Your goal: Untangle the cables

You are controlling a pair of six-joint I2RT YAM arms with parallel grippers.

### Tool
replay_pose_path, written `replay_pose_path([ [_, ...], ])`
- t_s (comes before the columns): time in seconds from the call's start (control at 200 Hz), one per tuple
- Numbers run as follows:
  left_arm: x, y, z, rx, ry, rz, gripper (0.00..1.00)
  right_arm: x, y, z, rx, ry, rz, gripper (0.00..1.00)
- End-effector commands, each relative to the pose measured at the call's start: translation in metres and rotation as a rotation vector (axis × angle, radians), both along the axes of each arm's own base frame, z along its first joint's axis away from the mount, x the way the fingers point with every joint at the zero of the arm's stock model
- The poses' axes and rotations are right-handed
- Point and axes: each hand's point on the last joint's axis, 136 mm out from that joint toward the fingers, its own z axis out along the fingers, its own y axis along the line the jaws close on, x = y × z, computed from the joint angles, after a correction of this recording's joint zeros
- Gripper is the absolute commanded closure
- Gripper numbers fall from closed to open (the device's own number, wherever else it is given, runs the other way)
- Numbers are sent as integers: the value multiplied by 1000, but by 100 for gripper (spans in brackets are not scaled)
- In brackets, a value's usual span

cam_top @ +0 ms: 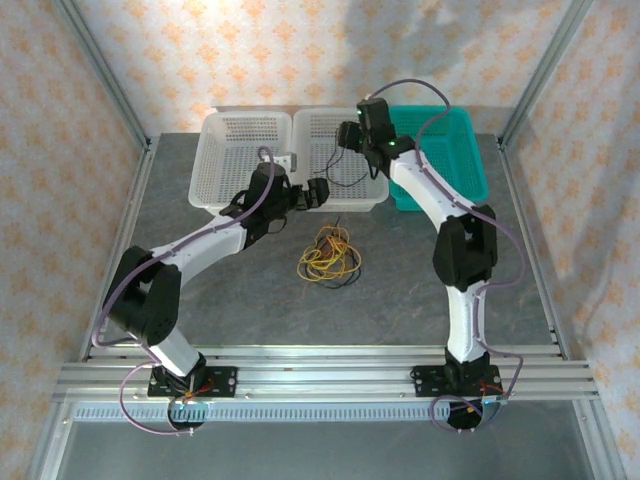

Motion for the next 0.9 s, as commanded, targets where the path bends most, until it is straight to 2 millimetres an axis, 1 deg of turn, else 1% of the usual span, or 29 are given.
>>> replay_pose_path([
  [0.0,-16,1,-4,19,20,-7,1,-29,-1,4,-36,-7,34,34],
  [0.07,-26,-1,-6,25,27,-16,1,-48,4,6,-33,-14,80,34],
  [0.2,-49,-6,-15,20,42,-39,1,-89,14,-7,-36,9,175,34],
  [0.365,-70,-12,-32,20,85,-49,1,-149,31,-37,-63,68,327,34],
  [0.416,-77,-12,-36,14,90,-47,1,-162,30,-45,-58,83,341,37],
  [0.471,-83,-9,-42,2,97,-25,1,-175,28,-56,-40,103,350,40],
  [0.566,-95,-5,-49,-28,103,2,1,-193,25,-67,-23,120,375,44],
  [0.621,-102,-4,-51,-46,101,7,1,-203,26,-75,-22,138,406,46],
  [0.681,-108,-2,-52,-61,98,14,1,-215,31,-84,-21,158,443,48],
  [0.766,-118,-2,-53,-86,88,15,1,-229,40,-96,-21,181,499,49],
  [0.891,-130,7,-63,-107,94,38,1,-239,52,-108,-37,199,540,49],
])
